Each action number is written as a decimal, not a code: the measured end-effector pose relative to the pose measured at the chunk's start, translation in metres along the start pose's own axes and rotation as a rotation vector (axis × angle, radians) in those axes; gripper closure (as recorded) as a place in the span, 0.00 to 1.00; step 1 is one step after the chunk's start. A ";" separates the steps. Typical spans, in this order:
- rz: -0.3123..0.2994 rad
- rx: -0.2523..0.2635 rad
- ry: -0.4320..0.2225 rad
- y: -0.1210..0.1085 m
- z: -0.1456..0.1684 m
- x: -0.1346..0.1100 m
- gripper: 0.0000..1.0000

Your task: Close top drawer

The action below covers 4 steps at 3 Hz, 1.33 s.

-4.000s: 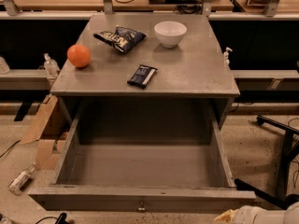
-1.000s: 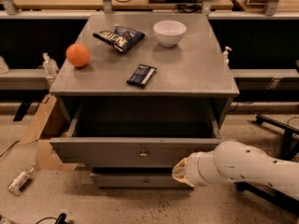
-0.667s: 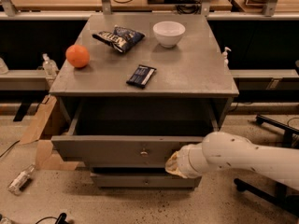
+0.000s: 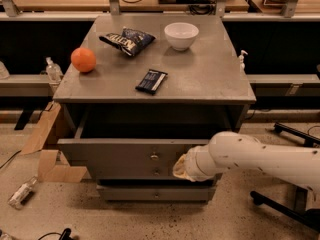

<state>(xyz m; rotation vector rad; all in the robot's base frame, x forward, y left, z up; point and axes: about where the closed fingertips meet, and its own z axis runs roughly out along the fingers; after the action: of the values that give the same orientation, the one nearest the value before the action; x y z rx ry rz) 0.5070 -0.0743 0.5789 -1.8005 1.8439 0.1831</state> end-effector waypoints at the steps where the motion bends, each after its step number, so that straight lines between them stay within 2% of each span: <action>1: -0.042 0.018 0.012 -0.028 -0.002 -0.015 1.00; 2: -0.042 0.018 0.012 -0.028 -0.002 -0.015 1.00; 3: -0.082 0.021 0.020 -0.065 0.012 -0.036 1.00; 4: -0.072 0.016 0.020 -0.068 0.025 -0.035 1.00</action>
Offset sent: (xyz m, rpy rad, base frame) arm 0.0671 0.0242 0.0484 -0.0557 -0.0941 0.0487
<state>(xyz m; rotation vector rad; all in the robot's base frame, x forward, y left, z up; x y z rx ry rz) 0.5773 -0.0381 0.5928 -1.8608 1.7856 0.1240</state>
